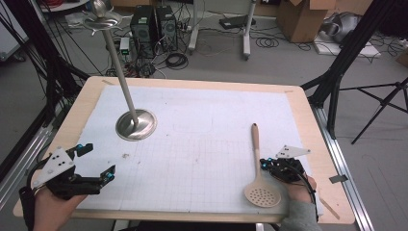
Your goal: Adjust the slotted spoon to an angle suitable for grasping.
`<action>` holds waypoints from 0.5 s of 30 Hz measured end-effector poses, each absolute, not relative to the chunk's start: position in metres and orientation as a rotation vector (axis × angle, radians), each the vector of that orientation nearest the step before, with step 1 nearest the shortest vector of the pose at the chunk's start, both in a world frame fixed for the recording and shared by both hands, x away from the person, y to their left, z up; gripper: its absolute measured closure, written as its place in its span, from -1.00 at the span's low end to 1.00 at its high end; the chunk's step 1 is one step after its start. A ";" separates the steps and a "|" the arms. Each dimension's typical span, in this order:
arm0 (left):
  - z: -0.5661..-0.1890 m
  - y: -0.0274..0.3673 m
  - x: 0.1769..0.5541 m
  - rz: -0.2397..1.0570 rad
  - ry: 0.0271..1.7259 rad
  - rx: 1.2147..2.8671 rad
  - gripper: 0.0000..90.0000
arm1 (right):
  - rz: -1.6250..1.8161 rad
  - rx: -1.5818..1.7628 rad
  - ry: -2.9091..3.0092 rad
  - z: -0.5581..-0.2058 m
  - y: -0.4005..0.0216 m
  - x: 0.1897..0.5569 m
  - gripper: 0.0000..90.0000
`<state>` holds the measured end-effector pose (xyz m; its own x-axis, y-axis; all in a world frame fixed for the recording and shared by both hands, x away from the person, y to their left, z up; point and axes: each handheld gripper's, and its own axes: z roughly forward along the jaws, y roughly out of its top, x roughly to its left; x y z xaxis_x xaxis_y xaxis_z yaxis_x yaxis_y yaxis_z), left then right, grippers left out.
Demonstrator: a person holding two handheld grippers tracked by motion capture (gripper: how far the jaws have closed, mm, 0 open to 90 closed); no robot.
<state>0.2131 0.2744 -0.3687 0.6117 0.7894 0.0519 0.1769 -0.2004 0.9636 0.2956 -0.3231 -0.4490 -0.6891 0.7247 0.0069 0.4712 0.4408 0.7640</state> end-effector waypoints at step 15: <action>-0.369 0.276 0.212 0.683 0.806 1.713 -0.96 | 1.104 1.002 2.386 -0.449 -0.320 0.296 1.00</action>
<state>0.2124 0.2758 -0.3692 0.6069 0.7932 0.0504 0.1794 -0.1985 0.9635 0.2962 -0.3202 -0.4488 -0.6999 0.7143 -0.0012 0.4613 0.4533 0.7627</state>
